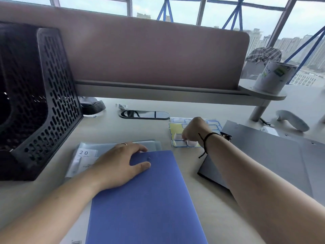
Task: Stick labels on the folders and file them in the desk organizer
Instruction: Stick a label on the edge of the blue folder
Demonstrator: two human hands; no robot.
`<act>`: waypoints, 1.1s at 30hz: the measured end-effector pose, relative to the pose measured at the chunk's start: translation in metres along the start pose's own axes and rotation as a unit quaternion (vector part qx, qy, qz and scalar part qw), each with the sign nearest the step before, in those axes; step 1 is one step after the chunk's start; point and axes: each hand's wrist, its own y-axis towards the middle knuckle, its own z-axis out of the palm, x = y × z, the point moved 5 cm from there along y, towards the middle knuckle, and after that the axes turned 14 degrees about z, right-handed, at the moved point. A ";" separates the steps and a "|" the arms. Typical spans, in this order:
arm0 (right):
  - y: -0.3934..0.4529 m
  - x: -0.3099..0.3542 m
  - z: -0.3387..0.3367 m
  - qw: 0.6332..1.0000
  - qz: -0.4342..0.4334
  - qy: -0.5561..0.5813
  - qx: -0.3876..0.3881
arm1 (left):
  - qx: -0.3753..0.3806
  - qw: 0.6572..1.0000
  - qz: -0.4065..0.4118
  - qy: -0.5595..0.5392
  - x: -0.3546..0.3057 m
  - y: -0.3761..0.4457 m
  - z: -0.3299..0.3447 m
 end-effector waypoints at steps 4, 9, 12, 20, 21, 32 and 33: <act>0.005 -0.004 0.008 0.993 -0.007 0.114 -0.025 | 0.000 1.000 0.000 0.003 -0.002 0.000 -0.001; -0.022 0.001 0.007 0.981 -0.082 0.175 -0.024 | 0.004 1.000 -0.003 0.005 -0.003 0.000 -0.002; -0.035 0.004 0.002 0.969 -0.118 0.214 -0.032 | 0.006 1.000 -0.007 0.005 -0.006 0.000 -0.003; -0.079 -0.004 -0.002 0.928 -0.130 0.349 0.025 | 0.042 0.999 -0.029 -0.009 -0.018 -0.003 -0.012; -0.085 -0.008 0.002 0.925 -0.127 0.355 0.037 | 0.065 0.997 -0.033 -0.013 -0.020 -0.004 -0.014; -0.127 -0.037 0.034 0.906 -0.084 0.395 0.129 | 0.007 0.998 -0.059 0.007 -0.053 0.002 -0.042; -0.126 -0.037 0.035 0.903 -0.081 0.401 0.130 | -0.003 0.999 -0.053 0.001 -0.054 0.007 -0.038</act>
